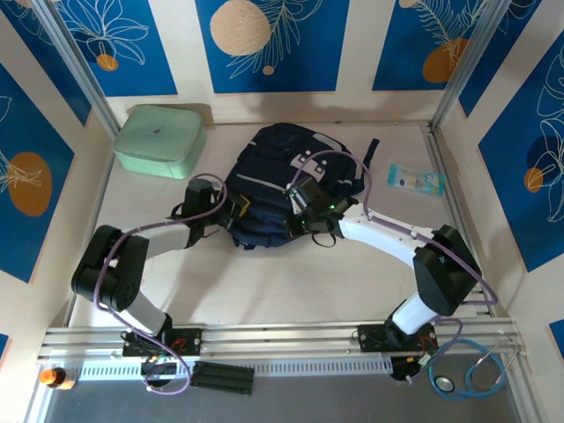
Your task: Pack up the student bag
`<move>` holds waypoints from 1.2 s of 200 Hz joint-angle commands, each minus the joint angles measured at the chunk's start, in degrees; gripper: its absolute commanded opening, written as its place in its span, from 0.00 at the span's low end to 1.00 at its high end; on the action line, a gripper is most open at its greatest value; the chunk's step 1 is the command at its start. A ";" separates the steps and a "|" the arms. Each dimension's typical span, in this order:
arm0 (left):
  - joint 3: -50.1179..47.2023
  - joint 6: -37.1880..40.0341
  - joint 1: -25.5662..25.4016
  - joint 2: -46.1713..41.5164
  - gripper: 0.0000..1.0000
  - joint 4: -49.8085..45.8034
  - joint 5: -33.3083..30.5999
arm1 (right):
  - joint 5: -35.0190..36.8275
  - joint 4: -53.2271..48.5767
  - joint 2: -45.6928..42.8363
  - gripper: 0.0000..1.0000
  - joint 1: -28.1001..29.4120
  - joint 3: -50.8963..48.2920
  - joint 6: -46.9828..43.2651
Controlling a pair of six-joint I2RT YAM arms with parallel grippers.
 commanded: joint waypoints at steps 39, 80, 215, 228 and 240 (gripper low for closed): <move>3.02 6.91 2.46 -2.02 0.00 -3.32 0.13 | 5.01 -4.86 -0.28 0.00 -8.39 -0.63 -2.47; 4.02 10.12 2.61 -1.75 0.00 -6.29 1.05 | 4.86 -5.43 3.48 0.00 -15.11 2.51 -3.42; 6.91 15.49 2.35 -1.16 0.00 -12.32 2.77 | -3.74 -12.77 8.76 0.38 -25.90 16.26 -1.88; 7.17 16.08 2.14 -1.05 0.07 -13.26 2.53 | -10.40 -9.22 5.04 0.47 -25.77 13.06 -1.61; 7.28 16.67 2.08 -1.14 0.13 -14.18 2.07 | -15.63 -5.99 2.42 0.54 -25.70 10.43 -0.19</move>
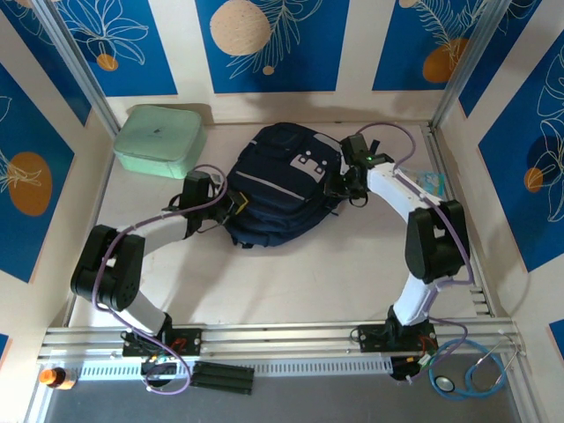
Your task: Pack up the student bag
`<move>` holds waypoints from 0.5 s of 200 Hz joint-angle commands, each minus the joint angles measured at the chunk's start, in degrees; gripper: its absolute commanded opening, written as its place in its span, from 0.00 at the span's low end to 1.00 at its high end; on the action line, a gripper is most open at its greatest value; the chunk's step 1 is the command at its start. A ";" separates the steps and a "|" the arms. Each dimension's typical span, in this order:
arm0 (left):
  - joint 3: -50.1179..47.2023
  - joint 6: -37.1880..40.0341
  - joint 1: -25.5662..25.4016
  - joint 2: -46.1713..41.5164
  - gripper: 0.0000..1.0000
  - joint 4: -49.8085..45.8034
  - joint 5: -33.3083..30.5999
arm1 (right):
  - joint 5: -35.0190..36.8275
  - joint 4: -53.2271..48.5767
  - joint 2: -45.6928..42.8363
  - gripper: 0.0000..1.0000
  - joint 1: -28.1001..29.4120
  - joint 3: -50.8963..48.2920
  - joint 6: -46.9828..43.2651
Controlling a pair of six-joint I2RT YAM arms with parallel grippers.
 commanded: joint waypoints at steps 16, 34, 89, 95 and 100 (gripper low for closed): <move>1.64 4.10 0.41 -1.51 0.22 -4.03 -1.25 | -16.54 8.18 -8.45 0.62 -0.12 -5.61 4.86; 1.59 4.87 0.35 -2.33 0.30 -5.47 -2.57 | -21.29 10.12 -6.38 0.66 0.09 -5.02 7.24; 2.63 6.69 -1.85 -7.82 0.48 -11.81 -5.51 | -23.16 11.37 2.30 0.74 1.99 1.49 7.27; 3.17 6.77 -2.26 -8.19 0.50 -12.69 -5.48 | -22.95 11.29 2.93 0.74 1.83 2.02 7.18; 3.62 6.85 -2.68 -8.44 0.51 -13.17 -5.50 | -22.89 11.21 3.43 0.74 1.74 2.41 7.18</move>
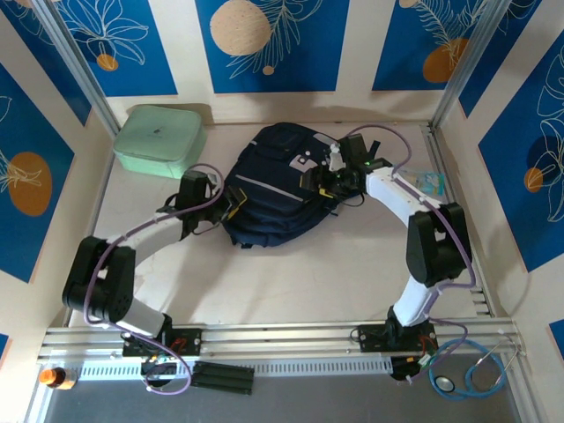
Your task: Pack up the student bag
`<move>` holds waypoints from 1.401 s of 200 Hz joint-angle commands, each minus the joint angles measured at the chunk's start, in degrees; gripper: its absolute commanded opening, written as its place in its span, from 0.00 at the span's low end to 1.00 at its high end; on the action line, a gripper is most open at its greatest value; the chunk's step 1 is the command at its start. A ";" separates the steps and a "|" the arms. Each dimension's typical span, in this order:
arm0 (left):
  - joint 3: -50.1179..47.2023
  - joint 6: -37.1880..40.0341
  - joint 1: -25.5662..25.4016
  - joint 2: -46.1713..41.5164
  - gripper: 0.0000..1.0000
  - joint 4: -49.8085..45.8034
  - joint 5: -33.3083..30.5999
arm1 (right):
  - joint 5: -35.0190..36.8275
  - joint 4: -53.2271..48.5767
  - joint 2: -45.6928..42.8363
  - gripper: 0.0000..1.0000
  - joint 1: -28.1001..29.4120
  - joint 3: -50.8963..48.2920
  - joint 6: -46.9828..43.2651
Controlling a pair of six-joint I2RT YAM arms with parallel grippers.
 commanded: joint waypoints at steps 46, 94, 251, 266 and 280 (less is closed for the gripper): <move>5.12 -1.91 -5.56 0.94 0.54 1.21 0.32 | -4.25 1.52 5.24 0.76 0.34 4.42 -0.38; 7.33 -4.99 -8.10 7.14 0.53 5.53 1.26 | -3.20 3.11 5.80 0.76 1.26 2.65 -1.26; 10.41 -8.81 -8.90 12.07 0.49 13.64 4.89 | -5.43 4.29 -5.87 0.76 7.96 -12.54 -5.34; 10.58 -8.66 -8.90 12.07 0.49 13.55 4.85 | -6.28 5.49 -7.79 0.76 8.29 -14.16 -5.59; 10.63 -8.57 -8.90 12.12 0.49 13.46 4.88 | -4.49 5.94 -8.75 0.76 8.43 -14.69 -5.81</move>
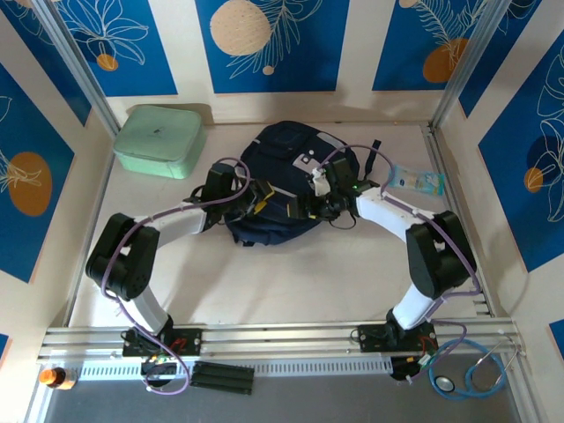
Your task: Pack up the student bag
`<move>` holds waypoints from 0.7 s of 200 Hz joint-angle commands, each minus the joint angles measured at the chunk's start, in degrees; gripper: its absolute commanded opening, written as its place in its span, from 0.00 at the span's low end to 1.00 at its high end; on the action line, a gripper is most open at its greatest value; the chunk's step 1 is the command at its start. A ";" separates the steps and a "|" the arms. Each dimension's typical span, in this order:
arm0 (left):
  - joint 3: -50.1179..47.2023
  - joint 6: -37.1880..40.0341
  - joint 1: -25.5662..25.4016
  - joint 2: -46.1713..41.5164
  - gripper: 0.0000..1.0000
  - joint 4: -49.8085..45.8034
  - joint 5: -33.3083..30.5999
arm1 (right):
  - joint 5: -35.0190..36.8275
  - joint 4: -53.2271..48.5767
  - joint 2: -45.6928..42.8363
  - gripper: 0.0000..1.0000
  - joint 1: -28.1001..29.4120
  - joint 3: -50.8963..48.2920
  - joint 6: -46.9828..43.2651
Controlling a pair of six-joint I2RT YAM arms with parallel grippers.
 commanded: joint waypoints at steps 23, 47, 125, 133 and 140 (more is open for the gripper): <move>2.26 0.40 -0.87 0.02 0.49 3.72 1.47 | 3.58 -0.46 -2.40 0.73 0.63 -0.77 -1.30; 2.00 0.56 -0.90 -0.23 0.49 3.46 1.49 | 8.14 -1.21 -2.11 0.62 0.69 0.04 -1.08; 2.08 1.03 -0.84 -0.74 0.49 2.92 1.57 | 13.44 -1.37 -1.50 0.26 1.29 0.61 -1.55; 2.07 1.20 -0.84 -0.75 0.49 2.84 1.68 | 14.09 -1.65 -1.26 0.25 1.41 0.74 -1.68; 2.07 1.27 -0.84 -0.73 0.49 2.70 1.68 | 14.57 -1.82 -1.17 0.25 1.46 0.83 -1.69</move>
